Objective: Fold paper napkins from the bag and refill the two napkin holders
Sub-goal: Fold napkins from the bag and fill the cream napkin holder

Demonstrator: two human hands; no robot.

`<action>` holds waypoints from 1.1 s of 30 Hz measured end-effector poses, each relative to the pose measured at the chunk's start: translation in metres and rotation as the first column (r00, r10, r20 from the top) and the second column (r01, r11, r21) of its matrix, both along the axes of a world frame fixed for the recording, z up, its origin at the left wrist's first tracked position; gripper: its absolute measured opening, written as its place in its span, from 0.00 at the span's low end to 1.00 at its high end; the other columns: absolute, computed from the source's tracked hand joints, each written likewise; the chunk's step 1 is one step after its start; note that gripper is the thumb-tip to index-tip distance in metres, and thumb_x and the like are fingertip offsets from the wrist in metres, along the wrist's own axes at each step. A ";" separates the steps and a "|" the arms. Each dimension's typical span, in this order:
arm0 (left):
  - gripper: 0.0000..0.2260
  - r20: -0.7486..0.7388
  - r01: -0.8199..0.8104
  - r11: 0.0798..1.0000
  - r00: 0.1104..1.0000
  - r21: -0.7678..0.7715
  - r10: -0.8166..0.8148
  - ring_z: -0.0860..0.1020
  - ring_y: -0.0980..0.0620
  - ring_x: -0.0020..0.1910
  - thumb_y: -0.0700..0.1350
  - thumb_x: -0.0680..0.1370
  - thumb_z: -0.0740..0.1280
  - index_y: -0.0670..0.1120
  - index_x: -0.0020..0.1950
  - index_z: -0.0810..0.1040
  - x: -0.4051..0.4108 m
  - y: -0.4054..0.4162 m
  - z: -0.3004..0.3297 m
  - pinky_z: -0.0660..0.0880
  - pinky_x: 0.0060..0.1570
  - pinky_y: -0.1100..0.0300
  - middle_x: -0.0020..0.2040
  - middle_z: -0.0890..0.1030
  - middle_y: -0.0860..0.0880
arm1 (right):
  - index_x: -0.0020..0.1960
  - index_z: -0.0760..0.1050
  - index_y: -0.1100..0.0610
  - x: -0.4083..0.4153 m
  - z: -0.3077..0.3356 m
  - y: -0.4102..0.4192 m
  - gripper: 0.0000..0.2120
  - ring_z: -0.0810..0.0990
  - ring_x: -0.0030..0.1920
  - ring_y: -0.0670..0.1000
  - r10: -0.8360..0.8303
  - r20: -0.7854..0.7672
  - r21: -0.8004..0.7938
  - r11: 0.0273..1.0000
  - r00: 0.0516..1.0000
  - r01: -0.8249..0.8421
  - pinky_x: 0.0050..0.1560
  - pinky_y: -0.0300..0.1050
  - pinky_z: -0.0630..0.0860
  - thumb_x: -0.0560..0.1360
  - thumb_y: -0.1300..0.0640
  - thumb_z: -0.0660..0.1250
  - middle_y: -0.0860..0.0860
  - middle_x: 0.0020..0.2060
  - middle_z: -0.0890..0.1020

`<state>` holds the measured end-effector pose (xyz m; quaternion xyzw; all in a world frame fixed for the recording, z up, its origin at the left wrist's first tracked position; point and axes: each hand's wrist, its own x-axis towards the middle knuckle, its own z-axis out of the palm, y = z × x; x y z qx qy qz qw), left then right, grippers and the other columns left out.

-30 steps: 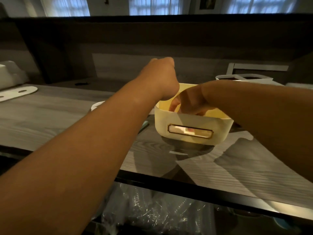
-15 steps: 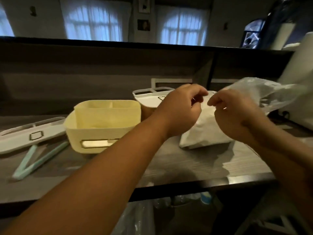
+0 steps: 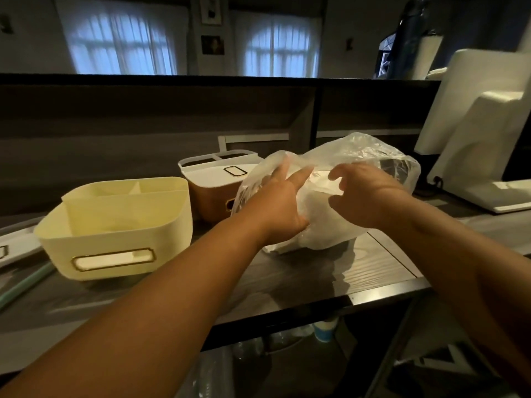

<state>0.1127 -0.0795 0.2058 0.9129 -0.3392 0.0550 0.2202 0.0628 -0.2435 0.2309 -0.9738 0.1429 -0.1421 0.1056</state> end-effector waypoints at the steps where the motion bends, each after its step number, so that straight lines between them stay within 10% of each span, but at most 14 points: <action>1: 0.44 -0.017 0.006 1.000 1.000 -0.001 -0.006 0.53 0.41 0.80 0.49 0.75 0.75 0.62 0.81 0.49 0.001 -0.001 0.002 0.64 0.74 0.42 0.83 0.43 0.54 | 0.70 0.72 0.47 0.003 0.001 0.001 0.24 0.77 0.58 0.53 0.023 -0.001 -0.018 1.000 1.000 -0.023 0.58 0.48 0.78 0.76 0.51 0.71 0.49 0.65 0.75; 10: 0.47 -0.201 -0.022 0.992 0.978 0.126 0.047 0.68 0.38 0.73 0.59 0.74 0.71 0.64 0.79 0.38 0.021 -0.014 0.003 0.71 0.67 0.39 0.77 0.67 0.44 | 0.69 0.75 0.57 0.039 0.003 -0.002 0.17 0.77 0.58 0.57 0.016 -0.182 -0.098 0.995 0.983 -0.034 0.60 0.47 0.73 0.81 0.56 0.63 0.55 0.61 0.80; 22: 0.26 -0.020 -0.039 0.938 0.999 0.344 0.048 0.77 0.45 0.60 0.56 0.77 0.70 0.52 0.73 0.70 0.044 -0.038 0.017 0.76 0.61 0.48 0.64 0.78 0.49 | 0.73 0.70 0.55 0.047 0.009 -0.019 0.26 0.74 0.56 0.53 0.106 -0.446 -0.127 0.975 0.889 -0.180 0.57 0.43 0.72 0.78 0.52 0.71 0.54 0.63 0.76; 33: 0.24 0.054 -0.069 0.926 0.997 0.372 0.053 0.78 0.46 0.52 0.60 0.72 0.72 0.54 0.64 0.74 0.043 -0.039 0.021 0.76 0.54 0.48 0.53 0.80 0.52 | 0.67 0.76 0.56 0.050 0.007 -0.025 0.24 0.78 0.49 0.54 0.049 -0.279 -0.209 0.972 0.959 -0.111 0.50 0.45 0.74 0.73 0.52 0.75 0.53 0.51 0.82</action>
